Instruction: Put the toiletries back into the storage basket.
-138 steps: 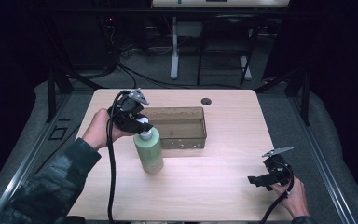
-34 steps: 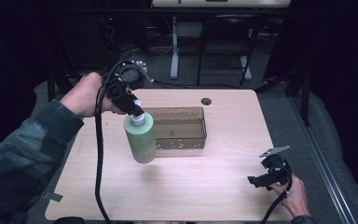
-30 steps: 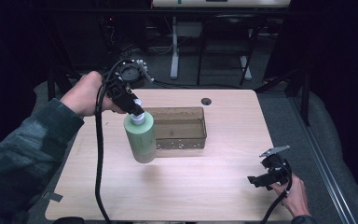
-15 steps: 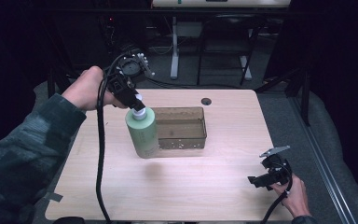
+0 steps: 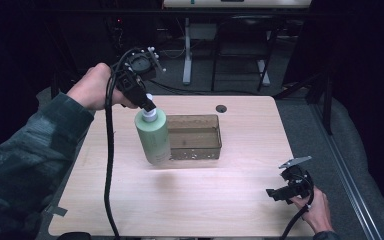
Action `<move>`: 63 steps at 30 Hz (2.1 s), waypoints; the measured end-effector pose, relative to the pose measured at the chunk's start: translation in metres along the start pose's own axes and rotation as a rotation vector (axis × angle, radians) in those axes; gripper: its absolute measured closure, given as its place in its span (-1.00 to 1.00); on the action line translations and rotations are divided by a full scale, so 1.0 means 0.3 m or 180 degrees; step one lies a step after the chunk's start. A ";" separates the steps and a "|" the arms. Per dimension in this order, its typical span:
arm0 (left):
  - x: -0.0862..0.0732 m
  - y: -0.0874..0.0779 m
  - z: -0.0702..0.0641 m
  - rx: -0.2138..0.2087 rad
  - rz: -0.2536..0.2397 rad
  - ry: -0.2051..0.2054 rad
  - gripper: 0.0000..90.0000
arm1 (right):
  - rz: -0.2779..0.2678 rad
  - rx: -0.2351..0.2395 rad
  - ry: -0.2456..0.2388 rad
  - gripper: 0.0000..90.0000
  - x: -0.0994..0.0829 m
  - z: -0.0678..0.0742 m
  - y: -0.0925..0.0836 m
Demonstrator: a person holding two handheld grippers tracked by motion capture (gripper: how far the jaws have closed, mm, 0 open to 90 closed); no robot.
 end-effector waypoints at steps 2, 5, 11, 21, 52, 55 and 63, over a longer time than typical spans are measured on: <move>0.005 -0.008 0.006 0.0018 0.0000 -0.0018 0.39 | -0.0008 0.0013 0.0001 -0.96 0.001 0.000 0.000; 0.012 -0.020 0.012 0.0045 0.0004 -0.0031 0.39 | 0.0011 0.0015 0.0009 -0.96 0.001 0.004 0.003; 0.025 -0.034 0.026 0.0075 -0.0005 -0.0037 0.39 | -0.0025 0.0022 0.0020 -0.96 0.000 -0.004 -0.006; 0.057 -0.034 0.048 0.0109 -0.0023 -0.0071 0.39 | -0.0051 0.0026 0.0055 -0.96 -0.006 -0.018 -0.015; 0.149 -0.065 0.126 0.0197 -0.0004 -0.0259 0.39 | -0.0029 0.0040 0.0060 -1.00 -0.012 -0.018 -0.011; 0.158 -0.055 0.128 0.0189 0.0012 -0.0259 0.39 | -0.0031 0.0058 0.0063 -1.00 -0.011 -0.015 -0.011; 0.190 -0.007 0.145 0.0163 0.0035 -0.0283 0.39 | 0.0011 0.0030 0.0045 -0.98 -0.014 -0.015 -0.005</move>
Point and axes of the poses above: each handheld gripper's, and its own axes: y roughly forward along the jaws, x roughly out of its top, z roughly to its left, the point moved 1 cm from there along y, roughly forward along the jaws, and after that the axes turned 10 degrees about z, right-handed, at the moved point
